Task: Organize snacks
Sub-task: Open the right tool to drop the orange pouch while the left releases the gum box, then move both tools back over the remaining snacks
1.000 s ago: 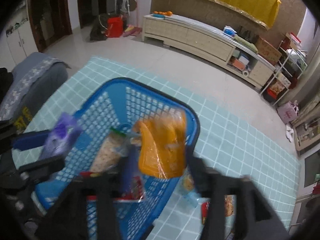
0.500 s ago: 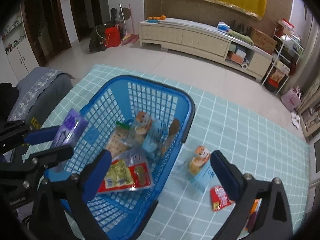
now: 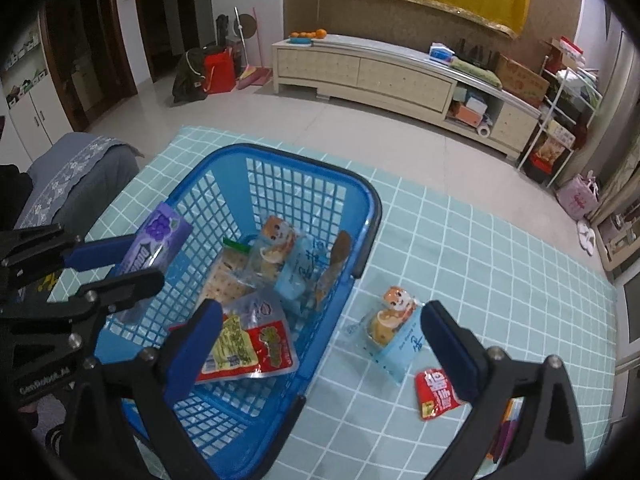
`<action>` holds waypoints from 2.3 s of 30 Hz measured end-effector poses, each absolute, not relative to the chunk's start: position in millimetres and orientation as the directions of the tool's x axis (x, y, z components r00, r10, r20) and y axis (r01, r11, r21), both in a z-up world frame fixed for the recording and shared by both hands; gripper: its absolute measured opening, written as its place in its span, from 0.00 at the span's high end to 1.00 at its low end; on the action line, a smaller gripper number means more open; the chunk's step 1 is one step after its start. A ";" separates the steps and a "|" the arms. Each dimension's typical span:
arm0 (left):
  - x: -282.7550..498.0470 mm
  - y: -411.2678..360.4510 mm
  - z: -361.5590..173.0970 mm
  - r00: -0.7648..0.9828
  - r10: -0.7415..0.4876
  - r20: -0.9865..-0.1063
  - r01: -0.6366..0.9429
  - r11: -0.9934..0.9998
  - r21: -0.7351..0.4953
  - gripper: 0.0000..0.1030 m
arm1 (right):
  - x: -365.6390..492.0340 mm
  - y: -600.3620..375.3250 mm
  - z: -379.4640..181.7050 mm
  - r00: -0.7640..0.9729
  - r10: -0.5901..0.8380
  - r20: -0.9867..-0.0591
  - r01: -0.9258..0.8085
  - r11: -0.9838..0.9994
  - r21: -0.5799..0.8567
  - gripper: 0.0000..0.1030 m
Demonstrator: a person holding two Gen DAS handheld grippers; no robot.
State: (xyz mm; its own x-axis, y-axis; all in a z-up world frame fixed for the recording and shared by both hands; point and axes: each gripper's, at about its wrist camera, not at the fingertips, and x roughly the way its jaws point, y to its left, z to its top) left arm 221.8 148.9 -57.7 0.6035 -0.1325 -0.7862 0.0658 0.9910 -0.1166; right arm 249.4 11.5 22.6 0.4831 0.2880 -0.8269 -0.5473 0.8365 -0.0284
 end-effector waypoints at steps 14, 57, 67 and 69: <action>231.8 171.3 -50.5 0.637 -0.108 -0.763 0.034 0.993 -0.113 0.39 | 261.1 28.8 24.9 0.507 0.274 -0.817 -0.557 0.828 -0.068 0.02; 141.2 -21.1 16.6 0.625 -0.301 -0.721 0.295 0.945 -0.138 0.25 | 144.5 -168.5 92.9 0.595 0.265 -0.759 -0.346 0.937 0.056 0.02; 169.7 -65.2 0.0 0.580 -0.315 -0.751 0.342 0.931 -0.126 0.25 | 164.1 -211.7 72.5 0.571 0.251 -0.782 -0.303 0.949 0.083 0.02; 176.5 -71.4 -6.3 0.568 -0.317 -0.760 0.345 0.930 -0.129 0.25 | 171.2 -219.8 66.8 0.567 0.245 -0.787 -0.298 0.951 0.081 0.02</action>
State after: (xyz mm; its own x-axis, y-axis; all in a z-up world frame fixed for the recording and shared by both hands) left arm 176.5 -71.4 -6.3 0.5678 -0.3166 -0.7599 0.3454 0.9295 -0.1291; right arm 171.2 -219.8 66.8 0.5668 0.2445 -0.7867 -0.2977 0.9512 0.0812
